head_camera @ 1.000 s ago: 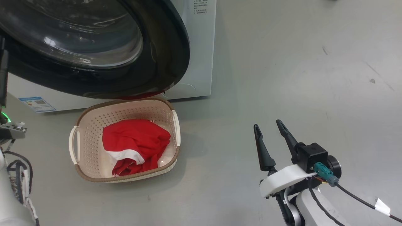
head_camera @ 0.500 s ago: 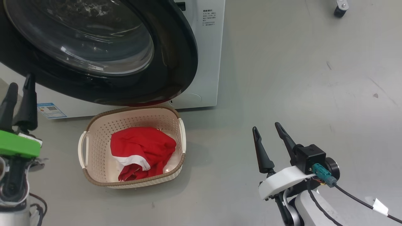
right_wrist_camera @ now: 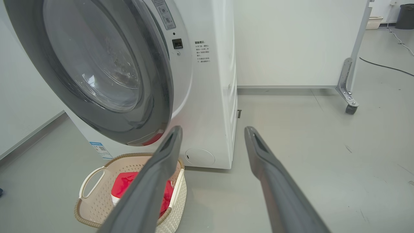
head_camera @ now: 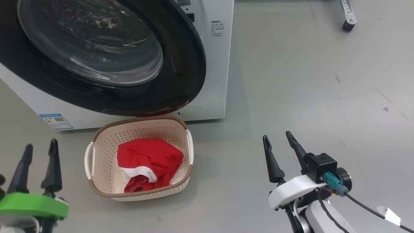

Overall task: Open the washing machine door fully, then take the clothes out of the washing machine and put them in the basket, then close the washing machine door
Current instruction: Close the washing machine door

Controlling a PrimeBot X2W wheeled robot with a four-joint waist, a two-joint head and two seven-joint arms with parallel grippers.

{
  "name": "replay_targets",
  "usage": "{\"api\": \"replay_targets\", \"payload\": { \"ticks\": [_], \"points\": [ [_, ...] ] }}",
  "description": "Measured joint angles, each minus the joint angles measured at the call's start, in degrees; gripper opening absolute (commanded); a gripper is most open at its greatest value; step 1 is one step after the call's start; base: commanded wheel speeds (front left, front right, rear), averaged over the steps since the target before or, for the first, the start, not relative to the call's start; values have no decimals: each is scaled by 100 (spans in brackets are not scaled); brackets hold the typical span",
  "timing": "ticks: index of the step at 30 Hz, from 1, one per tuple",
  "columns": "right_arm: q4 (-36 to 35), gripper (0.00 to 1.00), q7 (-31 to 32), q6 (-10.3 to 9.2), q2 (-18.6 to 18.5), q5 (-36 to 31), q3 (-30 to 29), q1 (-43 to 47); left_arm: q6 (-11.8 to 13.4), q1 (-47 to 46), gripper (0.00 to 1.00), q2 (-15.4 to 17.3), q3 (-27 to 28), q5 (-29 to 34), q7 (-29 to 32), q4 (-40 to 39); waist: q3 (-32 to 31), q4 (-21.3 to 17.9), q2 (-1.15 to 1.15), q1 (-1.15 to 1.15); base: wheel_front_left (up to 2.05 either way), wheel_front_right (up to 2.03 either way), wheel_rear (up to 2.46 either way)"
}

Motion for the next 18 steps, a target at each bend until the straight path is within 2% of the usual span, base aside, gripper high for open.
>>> {"api": "replay_targets", "payload": {
  "ticks": [5,12,18],
  "points": [
    [36,100,0,0,-1,0,-8,7,-1,240,100,97,-236,299,-474,449,-92,2,0,0,0,0,0],
    [69,100,0,0,0,41,-9,132,-26,432,100,130,-113,747,-468,871,-253,13,0,0,0,0,0],
    [74,100,0,0,1,41,-29,149,-27,503,100,-101,188,969,-420,992,-318,17,0,0,0,0,0]
  ]
}}
